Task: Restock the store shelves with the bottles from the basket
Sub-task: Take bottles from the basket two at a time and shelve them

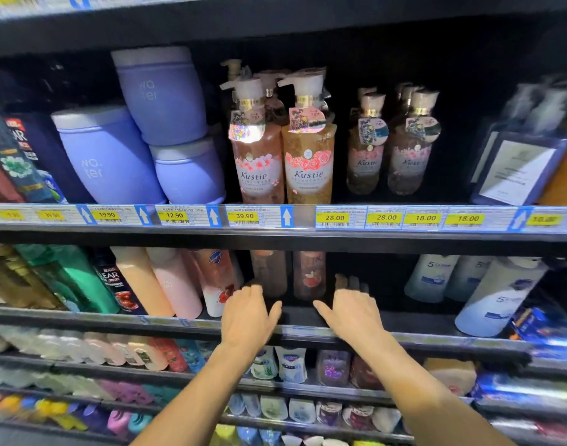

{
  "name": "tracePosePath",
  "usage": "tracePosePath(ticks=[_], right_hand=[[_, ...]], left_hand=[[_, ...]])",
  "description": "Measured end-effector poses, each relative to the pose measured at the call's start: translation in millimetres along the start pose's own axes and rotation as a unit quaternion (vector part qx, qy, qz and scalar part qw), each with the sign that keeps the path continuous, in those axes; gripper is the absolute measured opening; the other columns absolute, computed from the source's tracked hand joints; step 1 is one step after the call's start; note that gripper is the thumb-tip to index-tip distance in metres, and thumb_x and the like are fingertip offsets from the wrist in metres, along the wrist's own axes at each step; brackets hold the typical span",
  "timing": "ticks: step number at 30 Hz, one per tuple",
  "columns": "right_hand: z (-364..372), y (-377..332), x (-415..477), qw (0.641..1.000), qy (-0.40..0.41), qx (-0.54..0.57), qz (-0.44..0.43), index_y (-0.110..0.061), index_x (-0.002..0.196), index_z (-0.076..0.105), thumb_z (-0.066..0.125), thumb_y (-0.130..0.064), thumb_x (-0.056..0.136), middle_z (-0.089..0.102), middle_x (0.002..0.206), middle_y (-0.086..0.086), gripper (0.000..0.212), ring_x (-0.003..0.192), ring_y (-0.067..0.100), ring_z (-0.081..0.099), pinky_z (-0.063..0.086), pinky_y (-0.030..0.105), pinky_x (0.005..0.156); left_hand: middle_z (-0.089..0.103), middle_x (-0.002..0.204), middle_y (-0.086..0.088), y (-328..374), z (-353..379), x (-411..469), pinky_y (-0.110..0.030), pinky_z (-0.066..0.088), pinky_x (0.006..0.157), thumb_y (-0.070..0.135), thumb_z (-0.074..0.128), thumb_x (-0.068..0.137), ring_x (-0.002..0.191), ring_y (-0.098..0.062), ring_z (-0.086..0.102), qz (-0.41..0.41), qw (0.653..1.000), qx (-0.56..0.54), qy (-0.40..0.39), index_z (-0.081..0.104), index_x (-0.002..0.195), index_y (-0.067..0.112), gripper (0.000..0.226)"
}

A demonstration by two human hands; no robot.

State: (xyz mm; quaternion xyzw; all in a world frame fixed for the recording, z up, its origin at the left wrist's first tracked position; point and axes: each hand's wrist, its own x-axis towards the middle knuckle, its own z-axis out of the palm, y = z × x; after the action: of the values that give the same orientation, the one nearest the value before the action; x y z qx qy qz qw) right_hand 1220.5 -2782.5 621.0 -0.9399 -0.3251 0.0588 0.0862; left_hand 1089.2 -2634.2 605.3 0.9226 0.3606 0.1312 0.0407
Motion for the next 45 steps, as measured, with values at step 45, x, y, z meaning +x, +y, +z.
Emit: tracePosePath(ticks=[45], right_hand=[[-2,308,-388,0.996,0.037,-0.073,0.035,-0.012,0.144,0.044,0.047,-0.061,0.096,0.051,0.143,0.012,0.068,0.129,0.034,0.049,0.043,0.048,0.104]], left_hand=[[0.051,0.147,-0.002,293,12,-366,-0.047,0.032,0.113,0.058,0.04,0.095,0.136,-0.025,0.043,0.142,0.984,0.007,-0.11,0.048,0.141,0.019,0.061]])
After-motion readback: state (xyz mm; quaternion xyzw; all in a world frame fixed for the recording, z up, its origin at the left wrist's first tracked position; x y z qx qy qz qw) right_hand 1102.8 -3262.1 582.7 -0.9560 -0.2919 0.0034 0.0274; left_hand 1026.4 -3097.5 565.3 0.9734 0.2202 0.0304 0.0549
